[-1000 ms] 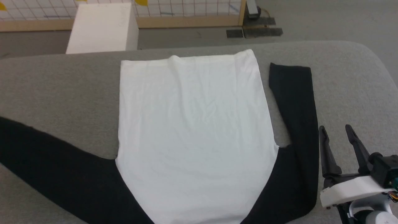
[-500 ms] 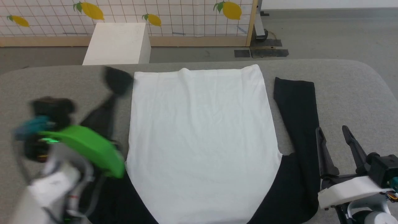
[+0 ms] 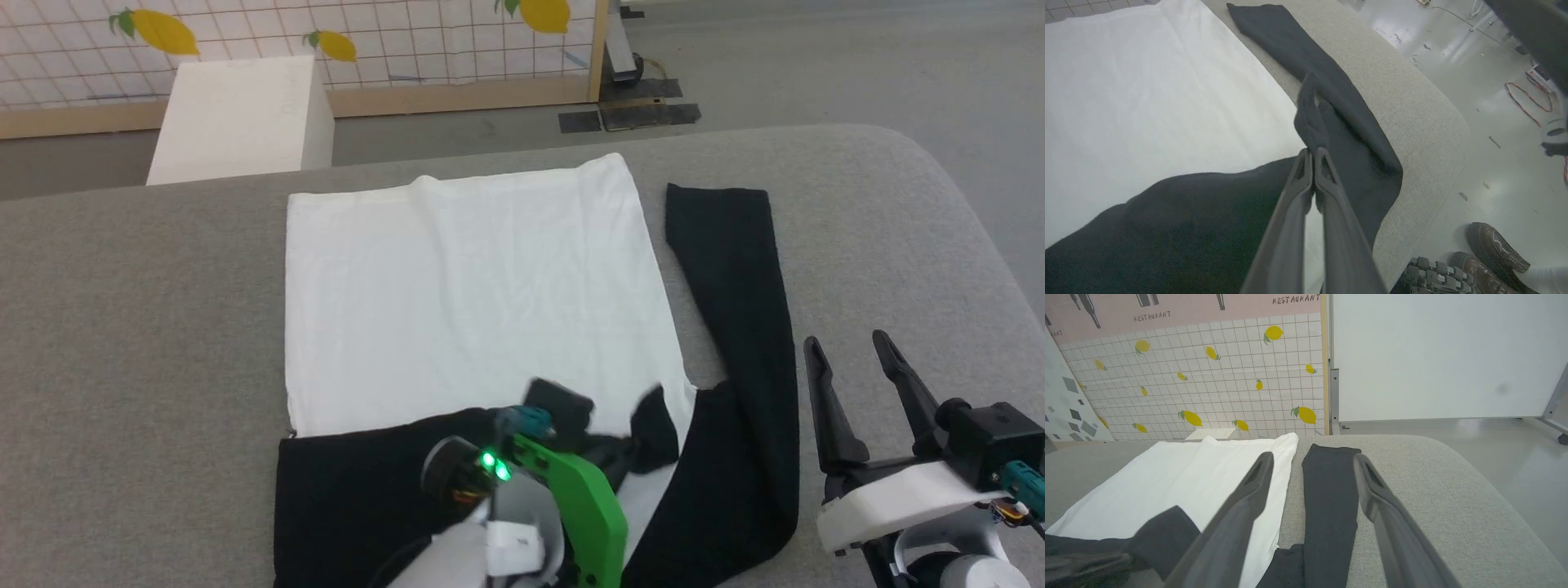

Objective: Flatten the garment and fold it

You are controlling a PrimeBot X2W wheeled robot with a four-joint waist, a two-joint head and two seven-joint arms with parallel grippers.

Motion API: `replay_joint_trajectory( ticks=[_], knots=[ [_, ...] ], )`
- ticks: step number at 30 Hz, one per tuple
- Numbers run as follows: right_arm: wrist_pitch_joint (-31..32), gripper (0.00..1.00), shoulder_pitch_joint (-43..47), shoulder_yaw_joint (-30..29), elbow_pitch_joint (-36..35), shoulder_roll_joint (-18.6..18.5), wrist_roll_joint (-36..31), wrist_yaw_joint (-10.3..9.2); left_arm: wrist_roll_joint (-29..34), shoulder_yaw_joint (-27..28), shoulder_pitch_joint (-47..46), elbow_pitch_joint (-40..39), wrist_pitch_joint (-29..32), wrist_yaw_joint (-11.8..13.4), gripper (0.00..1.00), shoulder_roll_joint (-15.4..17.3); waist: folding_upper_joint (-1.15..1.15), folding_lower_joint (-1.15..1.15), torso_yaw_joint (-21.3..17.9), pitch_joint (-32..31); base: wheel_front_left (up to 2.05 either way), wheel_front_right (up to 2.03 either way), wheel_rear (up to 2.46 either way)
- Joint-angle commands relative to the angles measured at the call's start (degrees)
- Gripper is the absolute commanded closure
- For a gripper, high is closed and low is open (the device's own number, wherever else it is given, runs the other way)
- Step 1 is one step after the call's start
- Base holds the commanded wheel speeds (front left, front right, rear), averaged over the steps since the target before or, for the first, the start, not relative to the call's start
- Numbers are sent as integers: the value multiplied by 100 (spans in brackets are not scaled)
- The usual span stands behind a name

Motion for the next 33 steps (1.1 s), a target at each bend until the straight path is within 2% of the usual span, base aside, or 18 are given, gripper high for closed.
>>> replay_joint_trajectory(
  ticks=[1, 10, 11, 12, 13, 17, 20, 24, 30, 33],
  knots=[
    [10, 0, 40, 20, 6, 1, 3, -8, 77, -121, -127, 218, -48, -73, 100, -65, 66, 0, -103, 47, 0, 0, 0],
    [-1, 0, 20, 116, 109, 1, 60, -8, 19, -827, -273, 1450, 53, -471, 100, -231, 66, 0, -190, 98, 0, 0, 0],
    [6, 0, 19, 121, 118, 1, 63, -8, -26, -855, -280, 1540, 95, -490, 68, -237, 66, 0, -183, 100, 0, 0, 0],
    [10, 0, 22, 117, 120, 1, 66, -8, -63, -877, -288, 1594, 132, -516, 49, -241, 66, 0, -171, 101, 0, 0, 0],
    [16, 0, 32, 102, 126, 1, 70, -8, -119, -873, -298, 1636, 153, -537, 0, -244, 66, 0, -146, 104, 0, 0, 0],
    [50, 0, 35, 72, 145, 1, 58, -8, -343, -574, -332, 1508, -148, -538, 0, -210, 66, 0, -42, 119, 0, 0, 0],
    [93, 0, -10, 64, 145, 1, 32, -8, -466, -121, -317, 1300, -658, -392, 0, -93, 66, 0, 60, 150, 0, 0, 0],
    [160, 0, -149, -33, 160, 1, -24, -8, -451, 563, -233, 966, -1545, -101, 0, 243, 66, 0, 237, 229, 0, 0, 0],
    [511, 0, -663, -374, 430, 1, -130, -8, -27, 1558, 16, 769, -3183, 534, 0, 886, 66, 0, 517, 484, 0, 0, 0],
    [889, 0, -1113, -608, 711, 1, -117, -8, 130, 2020, 133, 715, -3570, 719, 0, 1061, 66, 0, 633, 709, 0, 0, 0]
  ],
)
